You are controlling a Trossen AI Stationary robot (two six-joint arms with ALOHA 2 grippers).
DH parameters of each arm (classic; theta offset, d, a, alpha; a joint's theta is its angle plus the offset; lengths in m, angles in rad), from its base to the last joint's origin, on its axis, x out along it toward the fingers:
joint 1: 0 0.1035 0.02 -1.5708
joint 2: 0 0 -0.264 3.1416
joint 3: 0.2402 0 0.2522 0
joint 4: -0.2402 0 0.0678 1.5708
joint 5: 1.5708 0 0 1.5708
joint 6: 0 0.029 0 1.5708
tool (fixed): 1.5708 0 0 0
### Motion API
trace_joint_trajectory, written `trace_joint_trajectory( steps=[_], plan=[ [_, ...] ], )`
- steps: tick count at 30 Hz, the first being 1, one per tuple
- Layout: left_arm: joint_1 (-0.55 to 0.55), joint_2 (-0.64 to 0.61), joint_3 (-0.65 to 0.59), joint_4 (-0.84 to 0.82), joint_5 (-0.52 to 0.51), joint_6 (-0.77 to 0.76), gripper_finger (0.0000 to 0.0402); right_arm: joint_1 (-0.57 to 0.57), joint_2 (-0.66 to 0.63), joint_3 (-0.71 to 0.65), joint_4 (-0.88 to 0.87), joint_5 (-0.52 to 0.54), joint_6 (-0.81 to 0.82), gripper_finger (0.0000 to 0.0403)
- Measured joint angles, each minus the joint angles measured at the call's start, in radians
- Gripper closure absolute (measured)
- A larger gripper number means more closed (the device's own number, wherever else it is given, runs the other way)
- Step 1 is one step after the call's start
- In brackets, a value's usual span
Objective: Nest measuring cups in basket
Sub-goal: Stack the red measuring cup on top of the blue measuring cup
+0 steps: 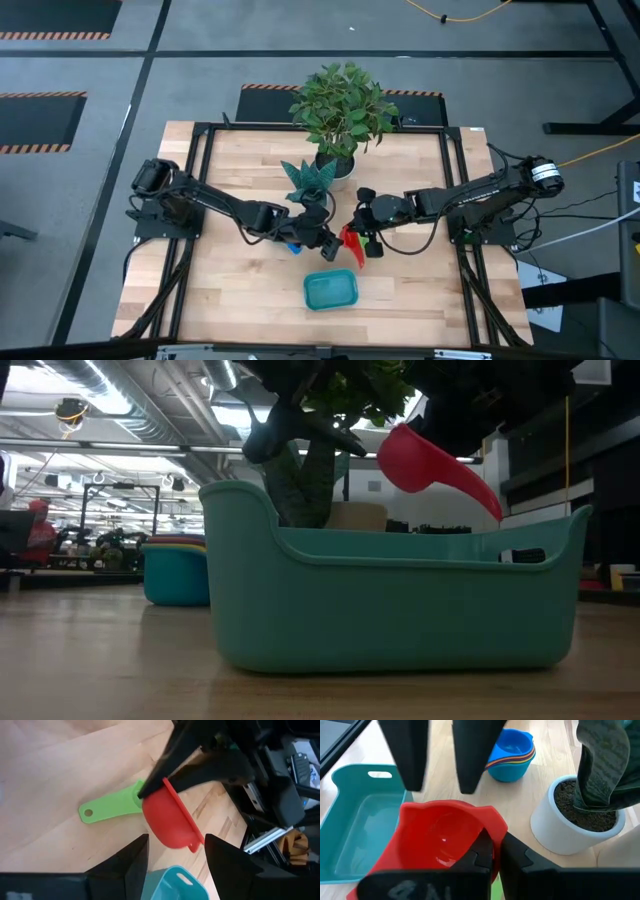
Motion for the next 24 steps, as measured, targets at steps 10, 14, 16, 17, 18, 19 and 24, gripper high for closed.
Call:
trace_joint_trajectory(
  steps=[10, 14, 16, 17, 18, 19, 24],
  plan=[
    [0.019, 0.0, 0.0, 0.003, 0.004, -0.002, 0.0215, 0.019, 0.0, -0.002, 0.033, 0.004, -0.029, 0.0387],
    [0.019, 0.0, 0.0, 0.007, 0.008, -0.011, 0.0215, 0.018, 0.0, -0.002, 0.039, 0.004, -0.029, 0.0387],
    [0.019, 0.0, 0.0, 0.02, 0.009, -0.027, 0.0215, 0.019, 0.0, -0.002, 0.046, 0.003, -0.029, 0.0387],
    [0.019, 0.0, 0.0, 0.033, 0.008, -0.032, 0.0215, 0.019, 0.0, -0.002, 0.06, 0.003, -0.025, 0.0387],
    [0.019, 0.001, 0.0, 0.042, 0.007, -0.033, 0.0215, 0.019, 0.0, -0.001, 0.069, 0.003, -0.026, 0.0387],
    [0.02, 0.001, 0.0, 0.047, 0.006, -0.033, 0.0215, 0.019, -0.002, -0.002, 0.071, 0.003, -0.025, 0.0387],
    [0.019, 0.001, 0.0, 0.05, 0.005, -0.034, 0.0215, 0.019, -0.001, -0.002, 0.083, 0.002, -0.023, 0.0387]
  ],
)
